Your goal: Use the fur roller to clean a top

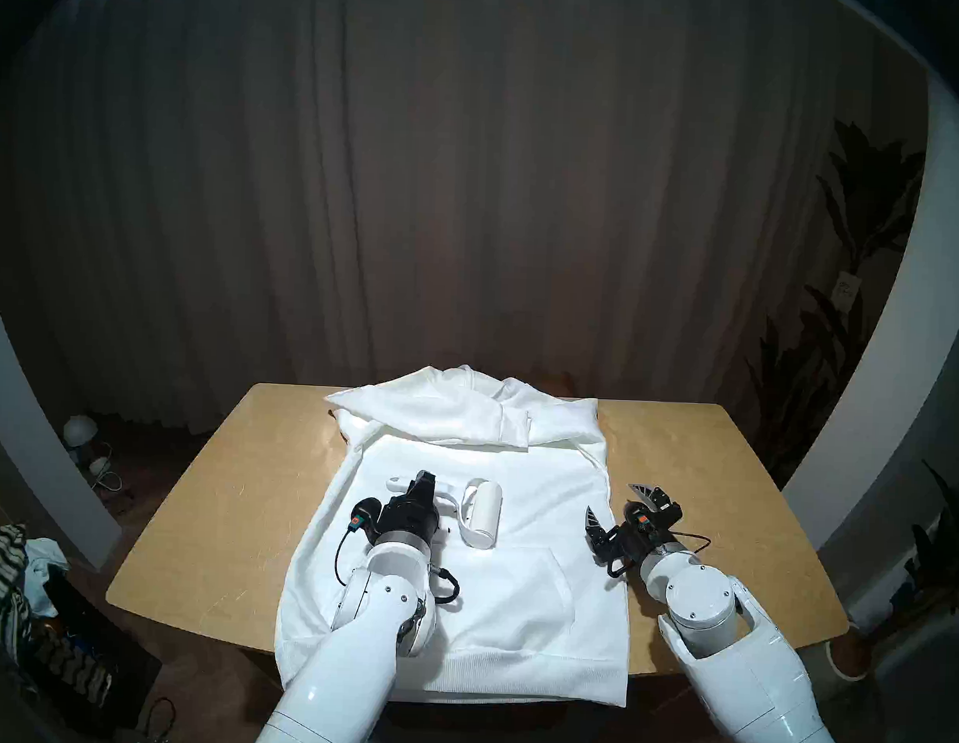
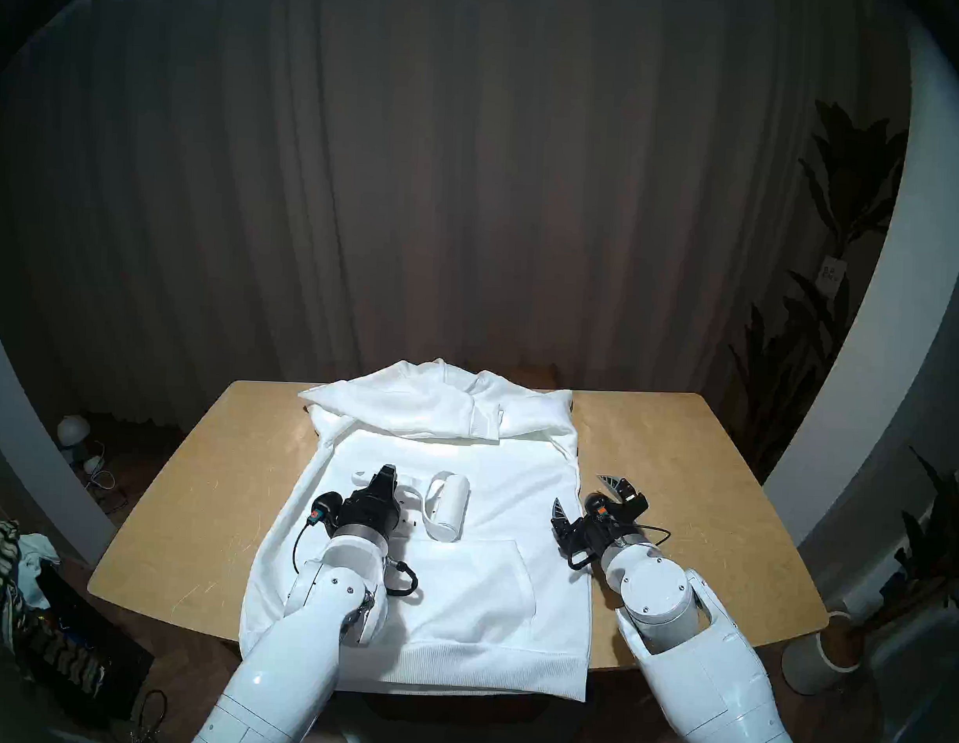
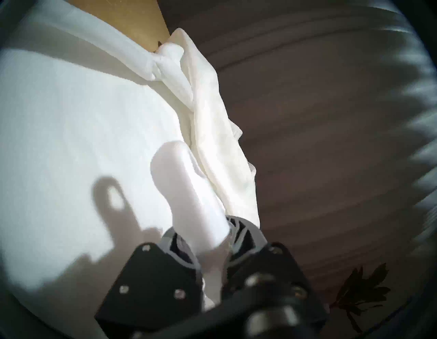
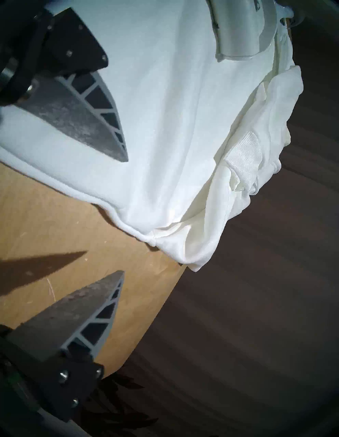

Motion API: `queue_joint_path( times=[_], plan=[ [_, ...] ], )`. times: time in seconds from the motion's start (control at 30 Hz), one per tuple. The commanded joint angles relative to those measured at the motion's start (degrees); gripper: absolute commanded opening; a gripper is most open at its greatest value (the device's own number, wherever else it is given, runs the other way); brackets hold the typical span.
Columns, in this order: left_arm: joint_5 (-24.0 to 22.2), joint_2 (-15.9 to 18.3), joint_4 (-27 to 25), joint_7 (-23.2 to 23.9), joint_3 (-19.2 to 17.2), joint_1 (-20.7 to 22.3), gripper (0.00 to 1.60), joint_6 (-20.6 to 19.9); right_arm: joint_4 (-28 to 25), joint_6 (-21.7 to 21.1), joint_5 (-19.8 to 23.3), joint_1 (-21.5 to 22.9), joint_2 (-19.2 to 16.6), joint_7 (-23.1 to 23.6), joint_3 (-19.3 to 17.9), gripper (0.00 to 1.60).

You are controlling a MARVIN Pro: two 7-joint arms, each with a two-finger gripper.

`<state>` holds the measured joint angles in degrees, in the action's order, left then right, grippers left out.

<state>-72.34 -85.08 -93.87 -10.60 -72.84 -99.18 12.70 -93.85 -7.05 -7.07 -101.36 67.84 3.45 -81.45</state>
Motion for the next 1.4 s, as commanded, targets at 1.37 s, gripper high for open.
queue_joint_path(
  times=[1.37],
  plan=[
    [-2.7,10.5,-0.8,3.3,-13.3,-1.9,0.0,-4.5,-1.1,-3.2,-0.7,-1.6,3.4,-3.8,3.0,1.6]
  ],
)
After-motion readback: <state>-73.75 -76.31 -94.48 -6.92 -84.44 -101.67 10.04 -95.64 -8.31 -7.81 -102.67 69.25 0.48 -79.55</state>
